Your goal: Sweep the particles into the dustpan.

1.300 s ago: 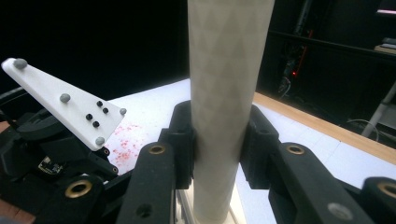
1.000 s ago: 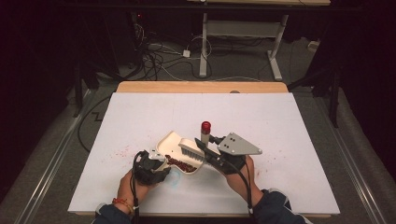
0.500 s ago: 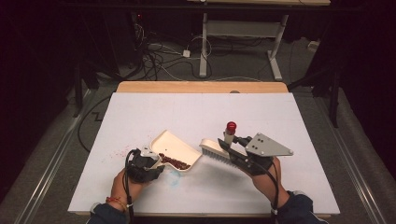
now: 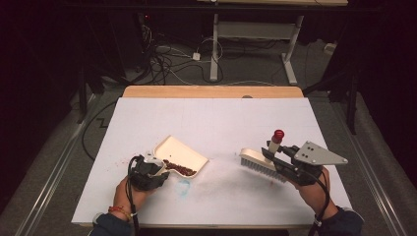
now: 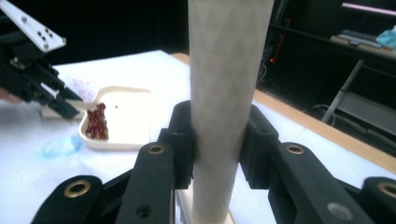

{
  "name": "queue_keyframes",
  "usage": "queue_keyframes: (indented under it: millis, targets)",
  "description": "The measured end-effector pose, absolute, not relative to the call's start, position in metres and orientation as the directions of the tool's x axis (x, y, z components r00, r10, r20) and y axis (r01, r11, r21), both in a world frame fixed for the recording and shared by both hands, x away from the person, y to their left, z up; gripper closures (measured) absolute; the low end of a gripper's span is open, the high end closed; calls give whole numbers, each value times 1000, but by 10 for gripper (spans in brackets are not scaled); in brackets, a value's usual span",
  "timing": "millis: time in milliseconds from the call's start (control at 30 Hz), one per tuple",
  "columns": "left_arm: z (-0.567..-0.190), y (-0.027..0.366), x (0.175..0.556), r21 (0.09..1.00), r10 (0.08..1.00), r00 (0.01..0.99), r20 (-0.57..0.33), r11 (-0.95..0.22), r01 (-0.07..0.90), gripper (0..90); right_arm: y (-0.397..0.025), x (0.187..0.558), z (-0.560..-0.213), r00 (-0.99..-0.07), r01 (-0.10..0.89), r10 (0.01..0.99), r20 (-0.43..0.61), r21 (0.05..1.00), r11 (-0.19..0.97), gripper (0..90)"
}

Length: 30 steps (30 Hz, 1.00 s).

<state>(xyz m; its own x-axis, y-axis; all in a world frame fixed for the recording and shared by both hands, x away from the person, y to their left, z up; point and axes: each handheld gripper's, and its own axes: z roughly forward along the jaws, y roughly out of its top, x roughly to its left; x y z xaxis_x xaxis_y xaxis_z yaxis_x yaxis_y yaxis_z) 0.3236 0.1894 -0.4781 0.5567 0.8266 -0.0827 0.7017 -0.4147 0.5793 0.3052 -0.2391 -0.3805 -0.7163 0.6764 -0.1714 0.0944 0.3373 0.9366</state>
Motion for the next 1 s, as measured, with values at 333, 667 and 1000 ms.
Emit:
queue_keyframes:
  millis: [333, 667, 1000]
  targets:
    - [-478, 198, 326, 582, 840, 537, -72, -402, 707, 635, -274, 296, -383, -707, 120, 687, -169, 928, 352, 697]
    - [-479, 205, 330, 586, 852, 518, -76, -382, 714, 635, -296, 293, -387, -698, 161, 701, -145, 923, 350, 697]
    - [-479, 211, 337, 593, 861, 503, -76, -367, 717, 635, -300, 292, -390, -699, 172, 702, -139, 920, 353, 697]
